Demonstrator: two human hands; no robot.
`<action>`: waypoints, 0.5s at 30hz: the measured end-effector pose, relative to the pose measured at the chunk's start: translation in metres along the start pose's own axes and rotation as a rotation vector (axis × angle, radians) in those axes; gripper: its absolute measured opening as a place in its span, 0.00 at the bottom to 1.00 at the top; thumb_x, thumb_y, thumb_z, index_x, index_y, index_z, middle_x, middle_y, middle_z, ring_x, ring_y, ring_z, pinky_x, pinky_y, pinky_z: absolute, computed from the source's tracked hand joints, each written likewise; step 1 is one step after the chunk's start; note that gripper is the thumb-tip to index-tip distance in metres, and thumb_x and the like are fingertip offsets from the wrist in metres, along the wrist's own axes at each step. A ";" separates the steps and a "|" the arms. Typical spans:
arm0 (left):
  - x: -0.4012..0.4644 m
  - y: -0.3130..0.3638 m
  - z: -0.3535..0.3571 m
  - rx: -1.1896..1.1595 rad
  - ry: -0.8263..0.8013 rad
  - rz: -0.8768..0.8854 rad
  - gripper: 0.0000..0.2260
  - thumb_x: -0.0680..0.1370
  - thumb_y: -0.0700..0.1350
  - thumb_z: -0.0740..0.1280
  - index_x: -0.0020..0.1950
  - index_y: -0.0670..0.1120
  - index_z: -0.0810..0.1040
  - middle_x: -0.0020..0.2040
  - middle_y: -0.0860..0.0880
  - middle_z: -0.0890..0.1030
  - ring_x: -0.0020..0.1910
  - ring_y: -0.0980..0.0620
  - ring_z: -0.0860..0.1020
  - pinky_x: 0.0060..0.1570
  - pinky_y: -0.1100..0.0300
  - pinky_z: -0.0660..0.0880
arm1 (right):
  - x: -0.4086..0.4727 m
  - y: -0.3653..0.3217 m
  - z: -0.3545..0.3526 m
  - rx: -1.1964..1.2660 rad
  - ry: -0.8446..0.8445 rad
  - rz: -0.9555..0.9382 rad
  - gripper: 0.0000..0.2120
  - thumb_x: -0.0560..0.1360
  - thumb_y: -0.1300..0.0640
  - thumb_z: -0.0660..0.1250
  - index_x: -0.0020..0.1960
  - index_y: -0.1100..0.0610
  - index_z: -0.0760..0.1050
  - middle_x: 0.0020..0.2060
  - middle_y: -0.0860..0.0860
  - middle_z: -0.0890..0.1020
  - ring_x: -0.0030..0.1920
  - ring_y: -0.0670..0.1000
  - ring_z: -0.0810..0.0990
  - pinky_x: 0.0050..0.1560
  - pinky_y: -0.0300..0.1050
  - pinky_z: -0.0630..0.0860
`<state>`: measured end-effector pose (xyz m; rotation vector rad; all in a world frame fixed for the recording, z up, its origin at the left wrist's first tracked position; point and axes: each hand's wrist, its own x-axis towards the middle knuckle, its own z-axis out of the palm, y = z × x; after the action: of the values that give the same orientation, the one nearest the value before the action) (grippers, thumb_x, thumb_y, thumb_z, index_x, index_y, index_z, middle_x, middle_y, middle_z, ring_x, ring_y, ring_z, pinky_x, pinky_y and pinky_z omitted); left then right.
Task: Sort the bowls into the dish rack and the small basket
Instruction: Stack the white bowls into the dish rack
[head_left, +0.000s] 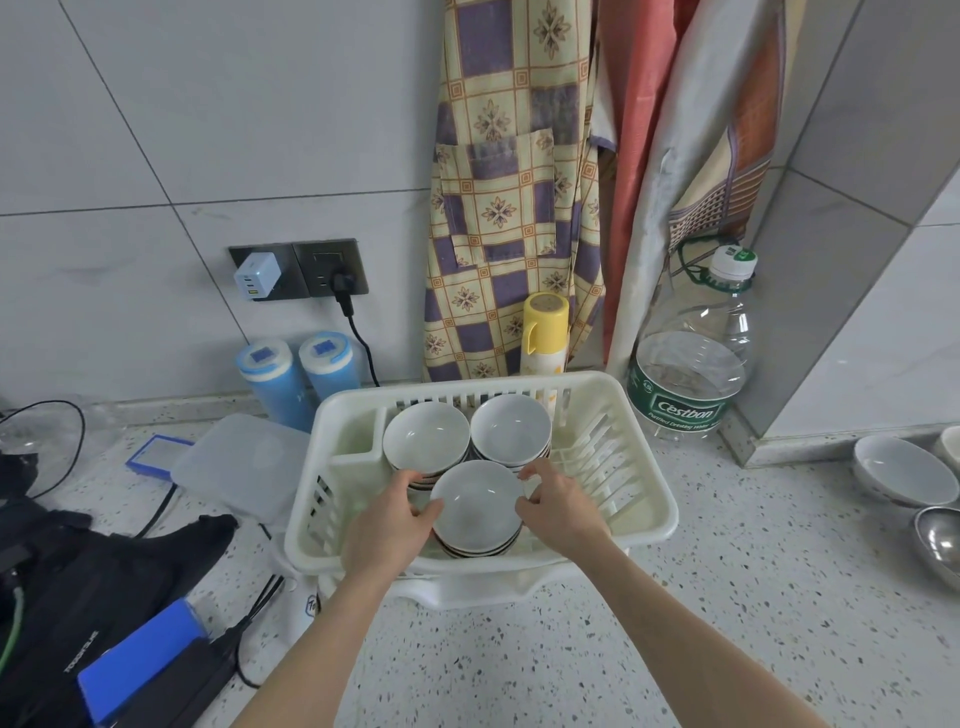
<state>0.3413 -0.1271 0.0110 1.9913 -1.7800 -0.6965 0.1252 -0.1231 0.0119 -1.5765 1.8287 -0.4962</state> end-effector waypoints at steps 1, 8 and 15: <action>-0.001 0.001 0.000 -0.002 0.019 -0.007 0.17 0.77 0.61 0.64 0.65 0.58 0.71 0.42 0.58 0.81 0.43 0.54 0.80 0.39 0.58 0.73 | 0.000 0.001 0.000 0.007 0.020 0.001 0.17 0.73 0.54 0.62 0.61 0.49 0.70 0.32 0.45 0.79 0.38 0.50 0.79 0.35 0.42 0.71; -0.008 0.005 -0.003 -0.013 0.054 -0.064 0.14 0.80 0.58 0.58 0.64 0.57 0.71 0.38 0.56 0.83 0.41 0.54 0.80 0.35 0.59 0.69 | -0.009 0.000 0.000 0.061 0.195 -0.052 0.09 0.76 0.47 0.61 0.56 0.46 0.72 0.24 0.45 0.73 0.26 0.42 0.71 0.26 0.40 0.62; -0.017 0.002 -0.007 -0.023 0.059 -0.015 0.21 0.80 0.60 0.59 0.71 0.54 0.65 0.40 0.57 0.80 0.39 0.54 0.79 0.38 0.55 0.71 | -0.024 0.005 -0.021 0.583 0.216 -0.065 0.06 0.77 0.58 0.64 0.46 0.52 0.80 0.21 0.42 0.74 0.24 0.41 0.70 0.28 0.34 0.67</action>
<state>0.3423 -0.1110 0.0200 1.9919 -1.7177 -0.6532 0.1085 -0.1016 0.0293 -1.2122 1.5816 -1.1488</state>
